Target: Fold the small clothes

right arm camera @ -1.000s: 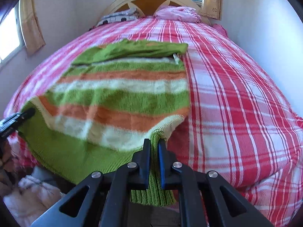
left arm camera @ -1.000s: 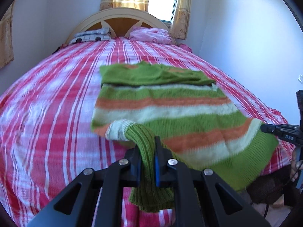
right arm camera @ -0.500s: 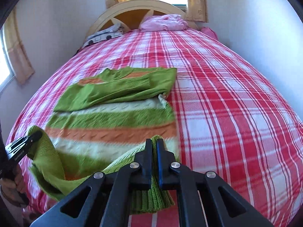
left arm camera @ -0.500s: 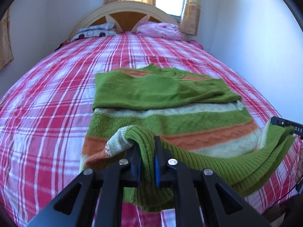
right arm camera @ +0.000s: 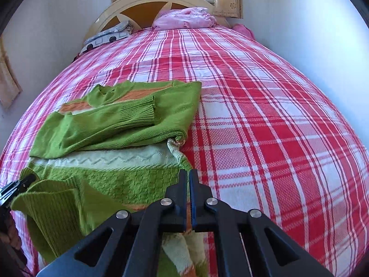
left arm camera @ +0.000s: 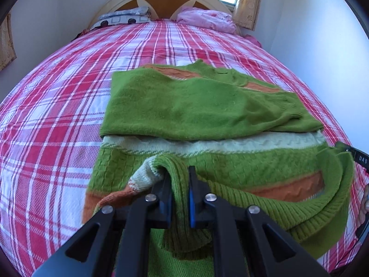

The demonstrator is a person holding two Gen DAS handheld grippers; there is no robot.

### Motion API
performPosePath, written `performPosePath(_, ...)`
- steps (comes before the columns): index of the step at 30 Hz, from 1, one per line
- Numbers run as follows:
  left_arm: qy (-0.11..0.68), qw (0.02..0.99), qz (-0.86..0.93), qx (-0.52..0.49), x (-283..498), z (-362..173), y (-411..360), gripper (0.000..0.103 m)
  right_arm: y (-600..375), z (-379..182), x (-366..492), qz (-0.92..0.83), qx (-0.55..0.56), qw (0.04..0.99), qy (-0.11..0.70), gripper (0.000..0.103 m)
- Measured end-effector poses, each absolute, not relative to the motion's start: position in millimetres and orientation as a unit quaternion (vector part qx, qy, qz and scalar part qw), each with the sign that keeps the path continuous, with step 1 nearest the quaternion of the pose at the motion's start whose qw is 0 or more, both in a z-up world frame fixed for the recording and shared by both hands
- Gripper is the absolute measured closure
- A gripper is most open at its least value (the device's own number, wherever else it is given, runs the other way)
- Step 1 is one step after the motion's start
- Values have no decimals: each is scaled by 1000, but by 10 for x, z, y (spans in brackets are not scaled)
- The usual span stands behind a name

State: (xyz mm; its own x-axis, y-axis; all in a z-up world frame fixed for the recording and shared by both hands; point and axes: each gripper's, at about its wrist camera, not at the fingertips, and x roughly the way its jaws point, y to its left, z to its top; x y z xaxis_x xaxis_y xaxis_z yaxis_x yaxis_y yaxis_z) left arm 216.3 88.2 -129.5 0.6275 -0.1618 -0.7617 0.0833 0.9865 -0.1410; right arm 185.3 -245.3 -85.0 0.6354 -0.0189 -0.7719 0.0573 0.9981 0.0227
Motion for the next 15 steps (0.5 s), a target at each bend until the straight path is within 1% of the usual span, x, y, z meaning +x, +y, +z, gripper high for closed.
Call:
performPosePath(3,429,900,-65,-37,2252,-1282,836,87,-2464,-843,1908,-22,22,904,425,101)
performPosePath(8,426,902,-60,-24,2289,-1210,796,86,-2470,-803,1976,-32,16,905,425,101)
performPosePath(10,428,901,-61,-18,2286,-1169,793,83,-2457,-790,1994,-36,14,903,429,101)
performPosePath(11,429,901,-63,-18,2276,-1141,801,77,-2446,-780,1998,-37,15,902,430,101)
performPosePath(12,430,900,-67,-19,2269,-1123,811,67,-2438,-776,1997,-38,13,901,431,101)
performPosePath(13,430,899,-73,-23,2255,-1091,833,60,-2420,-766,1997,-39,10,901,432,101)
performPosePath(15,414,908,-68,-20,2219,-1013,869,26,-2395,-748,1991,-37,9,901,432,101)
